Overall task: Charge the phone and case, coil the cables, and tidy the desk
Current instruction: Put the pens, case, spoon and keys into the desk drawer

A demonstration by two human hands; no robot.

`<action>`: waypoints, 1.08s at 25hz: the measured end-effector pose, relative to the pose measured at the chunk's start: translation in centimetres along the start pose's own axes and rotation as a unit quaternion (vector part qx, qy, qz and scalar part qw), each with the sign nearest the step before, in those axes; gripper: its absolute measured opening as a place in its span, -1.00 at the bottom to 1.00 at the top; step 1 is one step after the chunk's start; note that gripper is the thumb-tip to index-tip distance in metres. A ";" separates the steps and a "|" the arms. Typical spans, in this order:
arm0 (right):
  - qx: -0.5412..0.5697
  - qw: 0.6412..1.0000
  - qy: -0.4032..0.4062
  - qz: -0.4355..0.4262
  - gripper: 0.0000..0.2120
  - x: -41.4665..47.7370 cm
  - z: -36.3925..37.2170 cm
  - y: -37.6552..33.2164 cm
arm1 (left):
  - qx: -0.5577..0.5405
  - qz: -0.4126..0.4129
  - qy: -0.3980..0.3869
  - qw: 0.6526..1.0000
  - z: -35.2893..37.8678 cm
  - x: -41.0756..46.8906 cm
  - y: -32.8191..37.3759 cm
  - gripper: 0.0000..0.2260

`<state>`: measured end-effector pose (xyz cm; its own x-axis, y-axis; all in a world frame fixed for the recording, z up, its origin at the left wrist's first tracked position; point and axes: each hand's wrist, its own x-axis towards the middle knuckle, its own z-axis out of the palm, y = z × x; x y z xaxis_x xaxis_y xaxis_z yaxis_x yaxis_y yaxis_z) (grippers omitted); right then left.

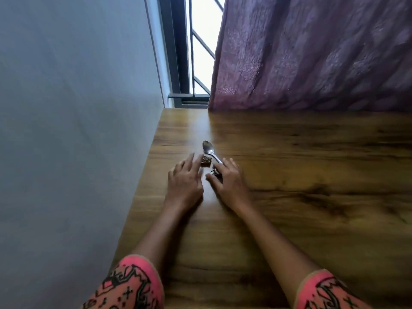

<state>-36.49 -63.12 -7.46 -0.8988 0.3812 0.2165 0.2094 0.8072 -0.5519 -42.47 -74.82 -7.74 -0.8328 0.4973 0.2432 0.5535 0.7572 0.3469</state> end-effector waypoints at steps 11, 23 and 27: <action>-0.127 0.981 0.132 0.069 -0.90 -4.1 -0.7 -0.7 | -0.113 0.046 0.058 0.991 -1.4 -2.4 0.7 -0.87; 0.133 0.956 0.223 0.136 -0.94 -16.9 -5.3 -0.4 | -0.358 -0.180 0.112 0.909 -4.3 -17.5 7.0 -0.70; 0.186 0.947 0.234 0.116 -0.95 -26.0 -7.4 0.3 | -0.393 -0.196 0.124 0.890 -5.1 -25.0 10.4 -0.69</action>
<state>-10.25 -69.41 -7.31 -0.5586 0.7568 0.3394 0.1513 0.4953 -0.8554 -15.82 -81.55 -5.64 -0.9893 0.0787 0.1226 0.1397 0.2733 0.9517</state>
